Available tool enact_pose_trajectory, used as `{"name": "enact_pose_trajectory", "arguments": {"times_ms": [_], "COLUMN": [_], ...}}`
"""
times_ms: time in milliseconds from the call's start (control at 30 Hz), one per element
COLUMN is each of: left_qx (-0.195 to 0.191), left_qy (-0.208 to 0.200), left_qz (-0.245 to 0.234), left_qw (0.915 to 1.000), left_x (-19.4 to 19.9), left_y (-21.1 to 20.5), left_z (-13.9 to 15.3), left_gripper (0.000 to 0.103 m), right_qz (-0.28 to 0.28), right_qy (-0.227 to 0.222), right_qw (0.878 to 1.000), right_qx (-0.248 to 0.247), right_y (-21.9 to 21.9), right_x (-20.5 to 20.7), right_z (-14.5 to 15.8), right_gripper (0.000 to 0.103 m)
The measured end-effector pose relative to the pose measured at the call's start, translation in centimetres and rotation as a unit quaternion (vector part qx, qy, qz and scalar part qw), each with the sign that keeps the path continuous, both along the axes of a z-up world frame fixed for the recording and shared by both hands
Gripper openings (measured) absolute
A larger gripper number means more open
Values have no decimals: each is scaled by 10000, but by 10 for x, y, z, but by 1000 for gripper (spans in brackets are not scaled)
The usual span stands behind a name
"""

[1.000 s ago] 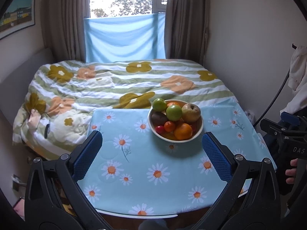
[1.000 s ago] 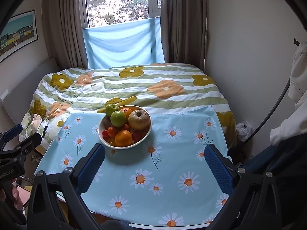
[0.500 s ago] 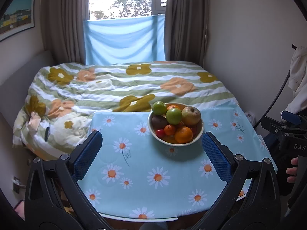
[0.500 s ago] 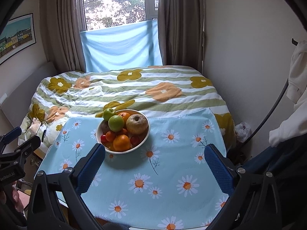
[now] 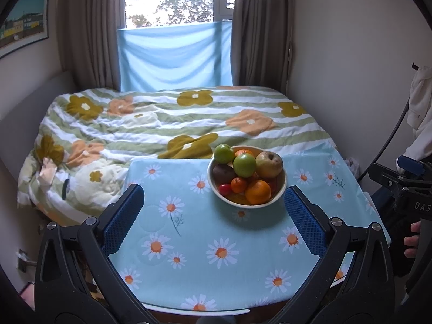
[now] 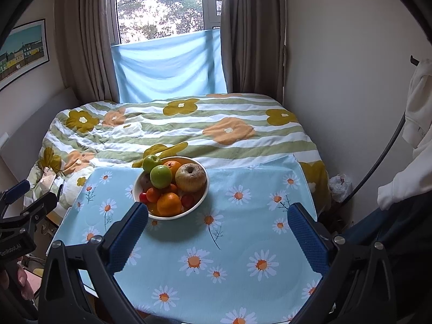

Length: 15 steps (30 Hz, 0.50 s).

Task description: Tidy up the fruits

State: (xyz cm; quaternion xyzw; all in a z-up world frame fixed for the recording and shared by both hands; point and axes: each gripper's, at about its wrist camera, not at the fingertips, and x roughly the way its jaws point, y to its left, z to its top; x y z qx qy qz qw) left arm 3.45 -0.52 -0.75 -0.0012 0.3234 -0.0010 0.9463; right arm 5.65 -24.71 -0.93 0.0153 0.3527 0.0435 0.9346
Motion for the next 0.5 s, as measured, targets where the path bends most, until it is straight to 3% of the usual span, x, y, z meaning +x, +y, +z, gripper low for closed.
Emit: {"name": "enact_pose_trajectory", "arguments": {"times_ms": [500], "left_qx": [105], "left_qy": [-31], "left_qz": [40], "left_qw": [9999], "left_x": [9], "left_y": [-8], "left_z": [-4], "left_gripper": [103], "right_qz": [-20], "right_qy": [-12], "right_qw": [10000], "right_qx": [-5], "right_y": [-6], "right_x": [5], "right_z": [1], "right_gripper": [103]}}
